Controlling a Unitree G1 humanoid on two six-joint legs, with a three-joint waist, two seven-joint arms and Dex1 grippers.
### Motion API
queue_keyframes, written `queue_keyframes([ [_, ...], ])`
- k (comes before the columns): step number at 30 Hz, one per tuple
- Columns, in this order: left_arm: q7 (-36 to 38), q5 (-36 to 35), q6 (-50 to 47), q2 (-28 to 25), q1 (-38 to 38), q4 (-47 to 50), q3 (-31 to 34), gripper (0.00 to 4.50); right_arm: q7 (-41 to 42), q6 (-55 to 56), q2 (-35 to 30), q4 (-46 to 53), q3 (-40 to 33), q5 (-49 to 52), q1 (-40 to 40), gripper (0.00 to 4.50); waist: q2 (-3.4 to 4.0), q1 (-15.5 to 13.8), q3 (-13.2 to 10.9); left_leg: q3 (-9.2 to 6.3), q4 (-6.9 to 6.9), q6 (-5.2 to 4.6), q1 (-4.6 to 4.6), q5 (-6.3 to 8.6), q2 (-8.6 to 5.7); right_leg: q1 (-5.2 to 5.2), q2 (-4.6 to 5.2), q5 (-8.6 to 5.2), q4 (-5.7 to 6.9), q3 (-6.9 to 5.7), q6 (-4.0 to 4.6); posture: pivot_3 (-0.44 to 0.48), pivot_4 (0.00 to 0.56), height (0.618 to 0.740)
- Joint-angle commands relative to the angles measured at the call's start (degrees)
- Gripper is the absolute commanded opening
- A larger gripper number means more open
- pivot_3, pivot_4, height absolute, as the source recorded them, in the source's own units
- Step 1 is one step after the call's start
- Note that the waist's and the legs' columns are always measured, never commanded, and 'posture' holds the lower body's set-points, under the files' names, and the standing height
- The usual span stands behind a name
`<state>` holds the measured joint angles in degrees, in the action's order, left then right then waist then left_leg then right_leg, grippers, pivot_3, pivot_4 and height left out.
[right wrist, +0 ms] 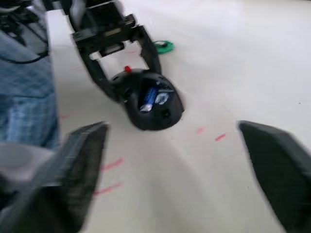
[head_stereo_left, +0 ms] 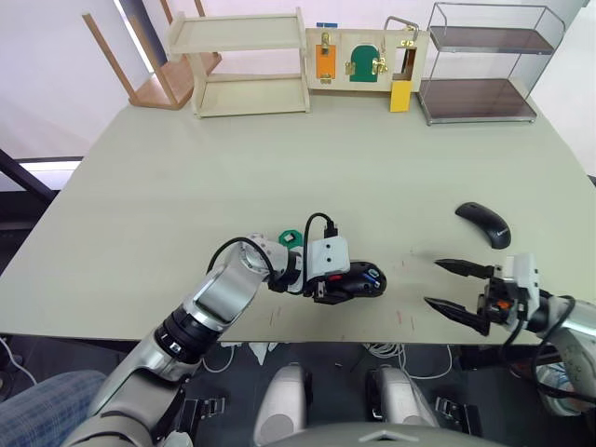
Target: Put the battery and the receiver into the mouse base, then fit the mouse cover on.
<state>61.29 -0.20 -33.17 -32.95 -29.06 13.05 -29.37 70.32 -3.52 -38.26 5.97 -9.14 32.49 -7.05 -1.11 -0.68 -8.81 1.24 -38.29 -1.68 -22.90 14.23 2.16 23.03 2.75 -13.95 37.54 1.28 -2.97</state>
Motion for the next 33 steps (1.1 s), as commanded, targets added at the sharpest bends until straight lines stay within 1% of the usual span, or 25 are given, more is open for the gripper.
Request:
queue_keyframes([
  [1,0.61,0.18,-0.02,0.11,0.05,-0.83,-1.20,2.95,4.01,3.35,-1.10,-2.09,-2.26,0.73,0.38,4.47,0.00,-0.04,0.00,0.00,0.00,0.00,0.00,0.00,0.00,0.00,0.00,0.00,0.00,0.00,0.00,0.000,0.150,0.740],
  [4,0.68,0.16,-0.04,0.03,0.17,-0.62,-1.15,2.95,5.61,5.20,-0.93,-4.31,-2.91,0.67,0.71,4.47,0.00,-0.05,0.00,0.00,-0.01,0.00,0.00,0.00,0.00,0.00,0.00,0.00,0.00,0.01,0.00,0.000,0.150,0.740],
  [7,0.64,0.16,-0.19,-0.01,0.22,-0.46,-1.05,2.95,7.36,9.16,0.40,-6.57,-3.08,0.35,0.75,4.47,0.00,-0.07,-0.01,0.00,-0.01,0.00,0.00,0.00,0.00,0.00,0.00,0.00,-0.01,0.01,0.00,0.000,0.150,0.740],
  [10,0.60,0.19,-0.20,0.01,0.14,-0.57,-1.00,2.95,10.88,14.73,2.37,-9.08,-3.26,0.97,1.64,4.47,0.02,-0.06,-0.01,0.01,-0.01,0.00,0.00,0.00,0.00,0.00,0.00,0.00,0.00,0.00,0.00,0.000,0.150,0.740],
  [13,0.56,0.20,-0.16,-0.06,0.21,-0.41,-0.93,2.95,12.61,15.82,3.47,-9.98,-3.50,2.27,2.02,4.47,0.05,-0.05,-0.03,0.01,-0.01,0.00,0.00,0.00,0.00,0.00,0.00,0.00,0.00,0.02,-0.01,0.000,0.150,0.740],
  [17,0.77,0.10,0.03,-0.31,0.31,-0.19,-0.85,2.95,11.75,16.62,4.93,-10.97,-4.54,3.29,2.35,4.47,0.06,-0.06,-0.04,-0.01,-0.01,0.00,0.01,0.00,0.00,0.00,0.00,0.00,0.01,0.04,0.00,0.000,0.150,0.740],
  [22,1.40,-0.46,-0.14,-0.48,0.22,-0.06,-0.66,2.95,12.57,17.03,5.64,-12.88,-6.33,4.40,1.77,4.47,0.07,-0.05,-0.04,-0.02,-0.01,0.00,0.01,0.00,0.01,0.00,0.01,0.01,0.01,0.04,0.01,0.000,0.150,0.740],
  [24,1.98,-0.88,-0.23,-0.61,0.20,-0.01,-0.64,3.97,13.25,17.47,5.61,-13.61,-6.76,4.58,1.57,4.50,0.08,-0.05,-0.05,-0.01,-0.01,0.00,0.01,0.00,0.01,0.00,0.01,0.02,0.01,0.06,0.03,0.000,0.150,0.740],
  [25,2.19,-0.95,-0.15,-0.64,0.20,0.00,-0.64,4.32,13.46,17.61,5.64,-13.80,-6.87,4.63,1.54,4.50,0.12,-0.04,-0.11,0.00,0.00,0.00,0.01,0.00,0.01,0.00,0.01,0.02,0.01,0.06,0.03,0.000,0.150,0.740],
  [26,2.21,-0.94,-0.06,-0.59,0.19,-0.04,-0.61,4.48,13.60,17.58,5.67,-13.87,-6.94,4.65,1.48,4.50,0.12,-0.03,-0.11,-0.01,0.00,0.00,0.00,0.00,0.01,0.01,0.01,0.02,0.01,0.07,0.03,0.000,0.150,0.740],
  [33,1.31,-1.19,1.32,0.10,-0.20,-0.41,0.58,4.48,14.08,16.66,5.80,-13.85,-6.74,4.86,0.73,4.50,0.23,-0.07,-0.19,0.00,0.00,0.00,0.00,0.00,0.00,0.01,0.01,0.05,0.01,0.08,0.08,0.000,0.150,0.740],
])
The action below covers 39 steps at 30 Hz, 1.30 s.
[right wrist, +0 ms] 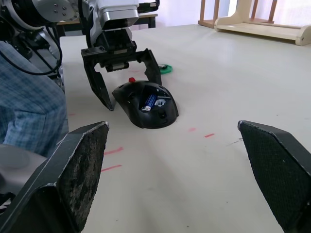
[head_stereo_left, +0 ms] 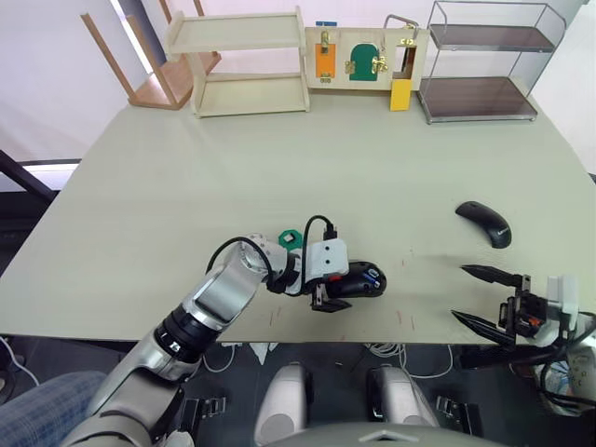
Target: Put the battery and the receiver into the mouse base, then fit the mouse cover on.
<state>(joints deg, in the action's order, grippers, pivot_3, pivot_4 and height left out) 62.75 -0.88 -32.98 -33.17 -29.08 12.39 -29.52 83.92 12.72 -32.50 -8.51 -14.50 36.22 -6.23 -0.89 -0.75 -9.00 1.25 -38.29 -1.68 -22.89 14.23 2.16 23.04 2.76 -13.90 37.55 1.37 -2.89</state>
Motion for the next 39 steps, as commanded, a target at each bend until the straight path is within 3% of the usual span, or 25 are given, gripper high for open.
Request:
queue_keyframes([
  [1,-0.12,-0.81,0.93,0.35,-0.21,0.29,0.99,4.48,0.48,0.50,0.08,0.55,-1.36,1.09,-0.04,4.50,0.01,0.01,-0.01,0.00,0.00,0.00,0.00,0.00,0.00,0.00,0.00,0.00,0.00,0.00,0.00,0.000,0.150,0.740],
  [14,0.28,-4.51,2.48,-0.41,0.56,1.36,4.59,4.48,1.70,0.98,1.37,-0.20,-0.92,1.00,0.06,4.50,0.11,0.05,-0.32,0.01,0.00,0.00,-0.01,0.00,0.00,0.03,0.00,0.00,0.01,0.01,-0.01,0.000,0.150,0.740],
  [23,1.26,-9.38,2.17,-1.69,2.46,7.12,8.41,4.48,2.09,0.94,1.52,-0.85,-1.28,1.15,0.98,4.50,0.13,0.06,-0.40,0.02,0.00,0.00,-0.01,0.00,0.01,0.04,0.00,0.00,0.02,0.02,0.00,0.000,0.150,0.740],
  [34,-1.47,-16.13,-0.80,-3.92,6.70,10.22,17.35,4.48,2.32,1.67,2.05,-3.26,-2.63,2.34,3.19,4.50,0.18,0.12,-0.46,0.02,0.00,0.00,0.00,0.00,0.01,0.05,-0.02,0.01,0.07,0.03,0.01,0.000,0.150,0.740],
  [39,0.58,-19.53,0.47,-6.60,9.13,7.80,22.01,4.48,3.48,3.39,2.03,-4.87,-3.06,2.27,4.39,4.50,0.17,0.11,-0.48,0.04,-0.01,0.00,0.00,0.00,0.01,0.05,-0.01,0.01,0.07,0.04,0.00,0.000,0.150,0.740],
])
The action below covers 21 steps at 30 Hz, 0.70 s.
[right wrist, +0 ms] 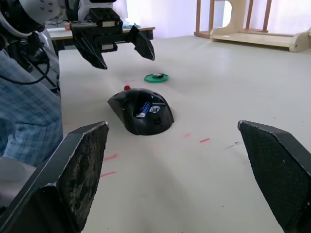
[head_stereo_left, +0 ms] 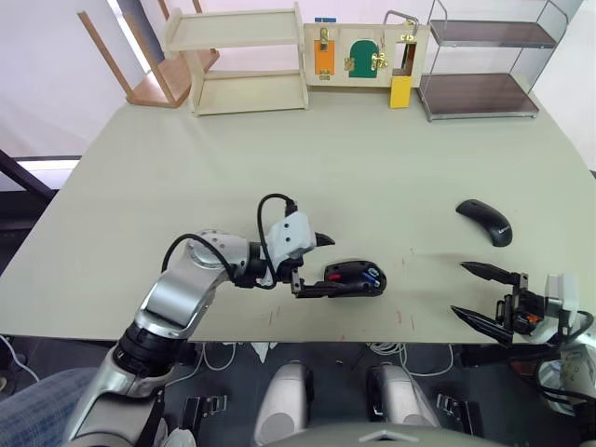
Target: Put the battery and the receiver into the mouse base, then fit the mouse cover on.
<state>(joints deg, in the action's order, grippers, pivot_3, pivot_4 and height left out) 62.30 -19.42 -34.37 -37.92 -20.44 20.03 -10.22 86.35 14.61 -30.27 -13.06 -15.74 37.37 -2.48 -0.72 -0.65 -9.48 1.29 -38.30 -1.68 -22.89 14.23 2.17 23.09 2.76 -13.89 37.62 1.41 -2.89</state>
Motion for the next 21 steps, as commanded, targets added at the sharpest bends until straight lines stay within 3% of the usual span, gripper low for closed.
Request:
queue_keyframes([
  [1,1.15,-1.05,2.33,-2.47,0.80,-0.47,3.34,4.48,1.24,1.65,-0.27,-0.79,-1.92,1.09,1.01,4.50,0.01,0.01,-0.01,0.00,0.00,0.00,0.00,0.00,0.00,0.00,0.00,0.00,0.00,-0.01,0.00,0.000,0.150,0.740],
  [13,-0.77,-4.40,7.80,-2.84,5.63,-8.75,13.98,4.48,2.55,4.20,0.66,-3.17,-1.61,0.39,1.97,4.50,0.04,-0.08,-0.05,0.03,0.02,0.00,0.01,0.00,0.02,0.02,0.01,0.08,0.02,0.00,0.14,0.000,0.150,0.740],
  [21,-0.63,-4.48,14.74,-1.31,7.71,-13.54,16.07,4.48,2.39,4.79,1.32,-3.15,-1.48,0.24,1.97,4.50,0.04,0.01,-0.06,0.05,0.02,0.00,0.01,0.00,0.02,0.04,0.01,0.09,0.03,0.01,0.15,0.000,0.150,0.740],
])
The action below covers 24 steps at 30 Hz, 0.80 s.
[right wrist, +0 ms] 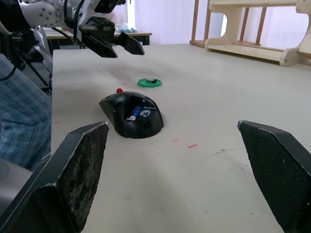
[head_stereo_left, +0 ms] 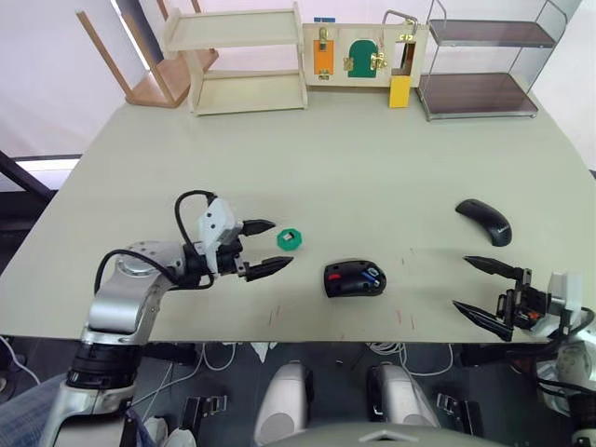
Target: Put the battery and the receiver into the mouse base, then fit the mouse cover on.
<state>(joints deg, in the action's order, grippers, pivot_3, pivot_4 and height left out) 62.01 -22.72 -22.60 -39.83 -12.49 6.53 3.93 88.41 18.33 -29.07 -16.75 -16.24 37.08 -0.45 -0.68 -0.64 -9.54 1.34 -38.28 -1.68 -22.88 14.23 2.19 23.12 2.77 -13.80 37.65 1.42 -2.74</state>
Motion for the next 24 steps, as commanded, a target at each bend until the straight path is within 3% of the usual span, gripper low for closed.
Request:
queue_keyframes([
  [1,-0.80,-1.27,3.50,1.11,-0.41,-0.54,2.29,4.48,0.41,1.19,0.16,0.45,-1.03,0.57,-0.05,4.50,0.00,-0.05,0.00,0.00,0.00,0.00,0.00,0.00,0.00,0.00,0.00,0.00,0.00,0.00,0.00,0.000,0.150,0.740],
  [3,-1.57,-1.34,3.19,1.59,-0.58,-1.52,2.48,4.48,0.34,1.42,0.24,0.39,-1.11,0.56,-0.06,4.50,0.00,-0.09,0.00,0.00,0.00,0.00,0.00,0.00,0.00,0.00,0.00,0.00,0.01,0.00,0.00,0.000,0.150,0.740],
  [6,-1.71,-0.92,3.22,1.66,-0.63,-2.95,2.13,3.73,0.21,1.60,0.31,0.36,-1.05,0.55,-0.01,4.50,0.00,-0.02,0.00,0.01,-0.01,0.00,0.01,0.00,0.00,0.00,0.00,0.00,0.02,0.00,0.00,0.000,0.150,0.740],
  [9,-2.89,1.05,6.04,2.25,-1.48,-5.52,1.68,2.39,0.25,1.81,0.30,0.05,-1.09,0.53,0.31,4.50,0.00,-0.02,0.00,0.03,0.00,0.00,0.01,0.00,0.00,0.00,-0.01,0.00,0.02,-0.01,0.00,0.000,0.150,0.740],
  [24,0.58,1.00,10.45,3.32,-3.78,-12.17,0.35,2.39,-0.88,3.59,1.14,-0.84,-1.51,0.85,0.78,4.50,0.00,0.01,0.00,0.33,0.00,0.00,0.01,0.00,0.01,0.01,-0.01,0.02,0.04,0.00,0.01,0.000,0.150,0.740],
])
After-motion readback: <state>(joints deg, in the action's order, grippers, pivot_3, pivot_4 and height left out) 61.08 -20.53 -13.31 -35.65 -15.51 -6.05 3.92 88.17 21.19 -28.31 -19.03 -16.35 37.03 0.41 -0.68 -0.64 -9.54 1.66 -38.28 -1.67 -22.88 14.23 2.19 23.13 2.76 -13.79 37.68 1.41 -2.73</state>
